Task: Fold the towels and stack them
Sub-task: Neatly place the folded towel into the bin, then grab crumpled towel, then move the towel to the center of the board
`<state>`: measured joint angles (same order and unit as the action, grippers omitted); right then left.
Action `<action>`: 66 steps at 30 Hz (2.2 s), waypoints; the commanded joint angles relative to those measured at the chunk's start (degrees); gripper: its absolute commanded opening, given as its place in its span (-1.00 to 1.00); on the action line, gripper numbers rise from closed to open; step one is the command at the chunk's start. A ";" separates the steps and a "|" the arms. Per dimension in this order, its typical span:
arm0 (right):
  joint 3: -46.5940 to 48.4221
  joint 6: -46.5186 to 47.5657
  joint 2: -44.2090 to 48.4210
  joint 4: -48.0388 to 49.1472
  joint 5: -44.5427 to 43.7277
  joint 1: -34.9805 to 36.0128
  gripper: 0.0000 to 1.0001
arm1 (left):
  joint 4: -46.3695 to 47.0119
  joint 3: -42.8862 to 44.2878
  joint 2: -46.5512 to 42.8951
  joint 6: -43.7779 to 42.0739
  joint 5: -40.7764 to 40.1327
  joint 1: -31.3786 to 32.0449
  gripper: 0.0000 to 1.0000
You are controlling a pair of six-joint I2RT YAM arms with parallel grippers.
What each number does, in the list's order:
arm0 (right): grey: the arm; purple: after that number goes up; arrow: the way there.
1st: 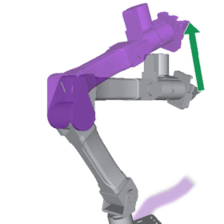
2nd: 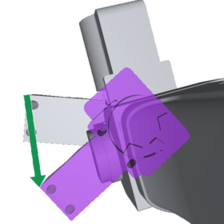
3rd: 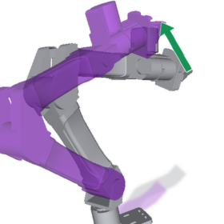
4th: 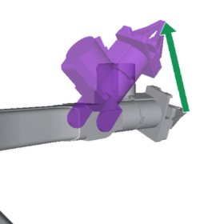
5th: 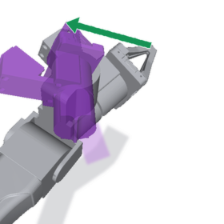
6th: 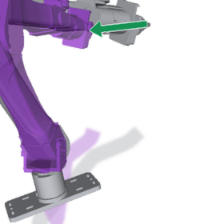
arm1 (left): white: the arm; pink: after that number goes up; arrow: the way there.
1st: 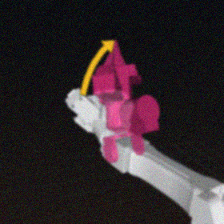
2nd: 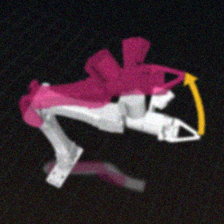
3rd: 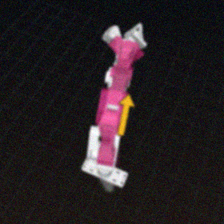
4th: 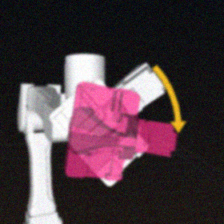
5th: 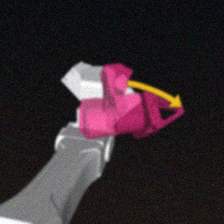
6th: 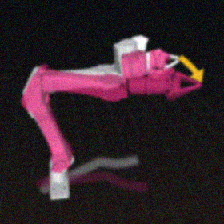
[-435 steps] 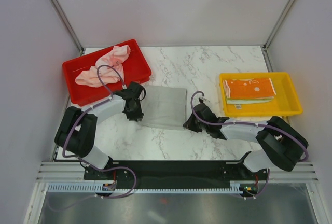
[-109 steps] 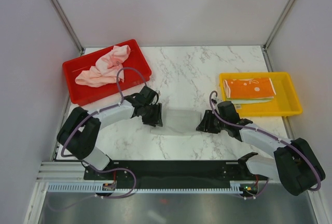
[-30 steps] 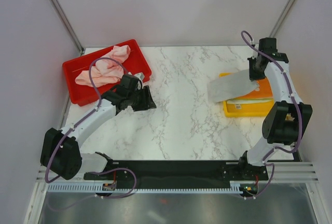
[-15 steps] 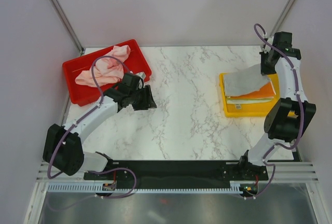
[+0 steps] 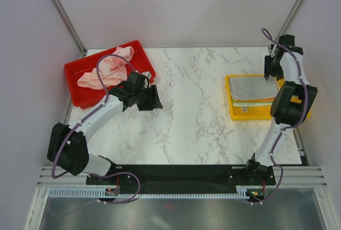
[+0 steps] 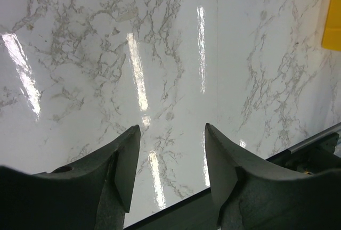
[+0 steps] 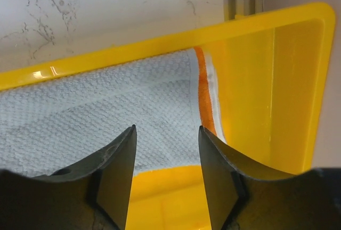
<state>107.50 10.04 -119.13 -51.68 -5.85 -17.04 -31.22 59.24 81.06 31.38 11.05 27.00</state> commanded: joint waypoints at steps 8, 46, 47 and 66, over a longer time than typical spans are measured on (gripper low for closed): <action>-6.76 -17.33 9.26 8.60 11.79 0.60 -0.21 | 0.02 7.46 -1.78 -0.35 1.17 -0.29 0.21; -35.61 -37.55 43.45 34.10 23.69 25.82 0.96 | -3.84 52.71 46.54 -8.79 -18.34 -31.49 0.23; -35.52 -37.20 44.33 34.36 23.86 25.83 0.96 | -4.11 53.51 47.52 -9.48 -18.34 -31.40 0.18; -38.86 -34.13 61.03 26.20 22.90 26.44 0.94 | -2.01 45.37 8.44 -9.85 5.27 -19.20 -0.95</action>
<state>70.61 -25.04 -60.69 -23.51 17.47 9.17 -33.78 109.97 94.91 21.89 6.85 2.68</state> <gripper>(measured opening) 0.972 0.046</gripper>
